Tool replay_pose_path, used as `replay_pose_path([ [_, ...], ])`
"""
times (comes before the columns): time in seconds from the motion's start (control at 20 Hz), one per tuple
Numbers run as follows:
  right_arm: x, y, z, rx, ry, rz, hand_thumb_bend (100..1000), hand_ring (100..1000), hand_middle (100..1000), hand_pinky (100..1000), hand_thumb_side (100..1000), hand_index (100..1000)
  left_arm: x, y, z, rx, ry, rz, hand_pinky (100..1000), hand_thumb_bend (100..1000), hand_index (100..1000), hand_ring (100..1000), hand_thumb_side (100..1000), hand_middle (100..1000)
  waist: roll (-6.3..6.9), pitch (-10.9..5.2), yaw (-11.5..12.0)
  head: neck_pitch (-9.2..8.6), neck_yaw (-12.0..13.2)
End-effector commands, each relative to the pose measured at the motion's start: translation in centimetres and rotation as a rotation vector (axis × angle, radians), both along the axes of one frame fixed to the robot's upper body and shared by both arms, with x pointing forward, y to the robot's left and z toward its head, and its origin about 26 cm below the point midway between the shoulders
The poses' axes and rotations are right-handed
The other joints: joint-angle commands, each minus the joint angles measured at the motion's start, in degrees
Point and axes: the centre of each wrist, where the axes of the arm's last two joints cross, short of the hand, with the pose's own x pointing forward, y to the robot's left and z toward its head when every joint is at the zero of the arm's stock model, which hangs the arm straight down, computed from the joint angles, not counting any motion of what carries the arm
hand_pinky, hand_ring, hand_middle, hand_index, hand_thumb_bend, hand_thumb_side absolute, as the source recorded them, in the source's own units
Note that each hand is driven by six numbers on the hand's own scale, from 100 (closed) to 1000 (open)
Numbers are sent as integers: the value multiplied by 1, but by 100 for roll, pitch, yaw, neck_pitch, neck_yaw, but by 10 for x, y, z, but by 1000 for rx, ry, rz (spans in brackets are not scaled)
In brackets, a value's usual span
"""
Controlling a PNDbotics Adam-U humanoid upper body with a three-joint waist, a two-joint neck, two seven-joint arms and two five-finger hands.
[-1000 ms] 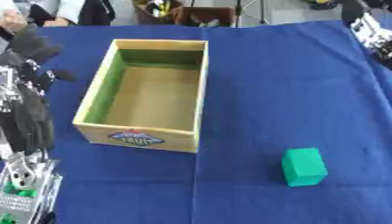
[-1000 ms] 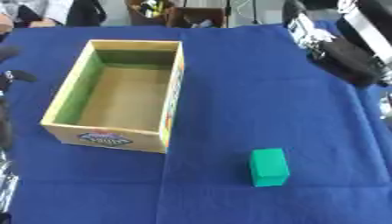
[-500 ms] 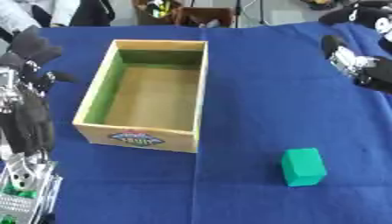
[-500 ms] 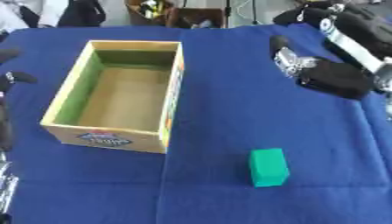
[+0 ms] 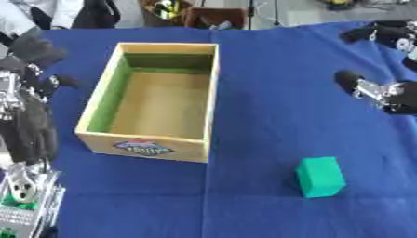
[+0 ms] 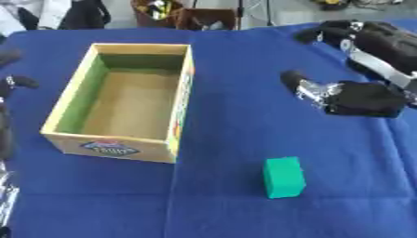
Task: Pick up objects on the table and place them in the box.
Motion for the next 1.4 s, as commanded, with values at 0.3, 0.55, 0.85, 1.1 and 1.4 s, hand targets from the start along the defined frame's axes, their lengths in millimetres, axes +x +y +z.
replay_pose_path([
  [0.3,-8,-7,12,-193,77,0,534,958,888,906,961,988,-3,3,6,33,-17,3,490,100,733,752,968,866,-62,-160,-30,10,48],
  [0.55,-9,-8,13,-254,159,-1,565,960,891,904,855,991,-3,3,6,37,-15,0,491,100,733,752,967,865,-79,-179,-30,13,44],
  [0.85,-11,-3,17,-329,217,6,568,954,885,900,754,990,-3,3,6,39,-12,-2,492,100,733,752,967,866,-102,-200,0,14,23],
  [1.1,-10,3,18,-355,247,27,562,949,878,901,717,989,-3,3,6,40,-11,-5,492,100,733,753,969,867,-111,-194,-18,-1,16],
  [1.4,-10,11,17,-375,266,44,540,937,864,899,701,976,-3,3,5,41,-10,-7,492,100,732,753,970,868,-115,-181,-10,1,-9],
])
